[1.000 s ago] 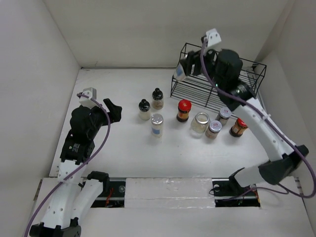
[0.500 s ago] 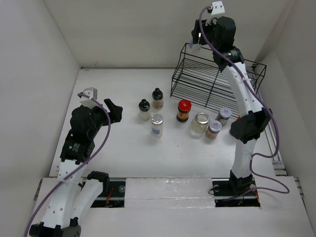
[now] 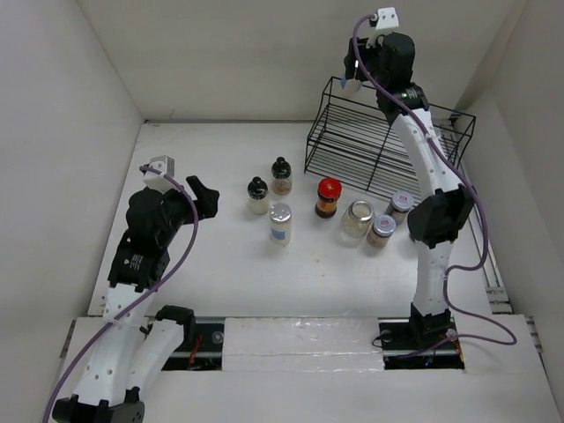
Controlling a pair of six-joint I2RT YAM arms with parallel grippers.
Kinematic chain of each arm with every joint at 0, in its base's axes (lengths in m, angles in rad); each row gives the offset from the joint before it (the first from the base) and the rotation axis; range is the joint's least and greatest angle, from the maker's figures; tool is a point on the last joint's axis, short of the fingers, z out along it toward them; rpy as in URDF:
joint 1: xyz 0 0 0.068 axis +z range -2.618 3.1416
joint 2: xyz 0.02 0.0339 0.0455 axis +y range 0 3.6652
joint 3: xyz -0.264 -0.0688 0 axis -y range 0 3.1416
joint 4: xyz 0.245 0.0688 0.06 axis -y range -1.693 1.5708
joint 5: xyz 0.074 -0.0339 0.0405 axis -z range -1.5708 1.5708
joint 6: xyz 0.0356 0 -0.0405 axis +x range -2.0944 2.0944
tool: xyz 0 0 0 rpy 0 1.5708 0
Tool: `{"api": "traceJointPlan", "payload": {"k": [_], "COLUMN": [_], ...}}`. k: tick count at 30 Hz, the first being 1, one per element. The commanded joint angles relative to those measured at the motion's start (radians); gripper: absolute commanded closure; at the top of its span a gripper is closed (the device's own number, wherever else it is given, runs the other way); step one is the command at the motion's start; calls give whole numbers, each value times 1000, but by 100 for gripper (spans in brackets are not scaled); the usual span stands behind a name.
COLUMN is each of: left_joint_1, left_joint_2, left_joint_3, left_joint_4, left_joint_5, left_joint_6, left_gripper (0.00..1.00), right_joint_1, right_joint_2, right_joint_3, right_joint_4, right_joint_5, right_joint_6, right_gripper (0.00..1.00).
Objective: Organize the condiment bottles
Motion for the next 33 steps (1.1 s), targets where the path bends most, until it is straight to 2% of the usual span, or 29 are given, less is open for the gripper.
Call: {"api": "traceJointPlan", "payload": {"k": [1, 7, 14, 28, 30, 31, 33], "left_joint_1": [3, 3, 3, 3, 3, 3, 3], "left_joint_2": [6, 6, 15, 15, 15, 15, 6], "left_joint_3": [4, 4, 4, 4, 4, 4, 4], "left_joint_4": [31, 31, 31, 31, 31, 31, 31], "left_joint_5": [4, 4, 4, 4, 4, 4, 4], "left_joint_6": [10, 10, 10, 10, 10, 10, 10], "left_gripper": [27, 27, 27, 27, 27, 27, 27], "right_joint_1": [-9, -9, 0, -18, -18, -18, -18], "right_joint_2": [-1, 31, 51, 140, 140, 140, 151], "right_joint_3": [63, 72, -9, -3, -3, 6, 26], "right_joint_4": [137, 150, 159, 105, 105, 105, 105], "right_joint_5": [17, -18, -58, -119, -130, -130, -159], "right_joint_6": [5, 16, 36, 67, 77, 88, 99], "right_gripper": [56, 56, 56, 52, 50, 41, 34]}}
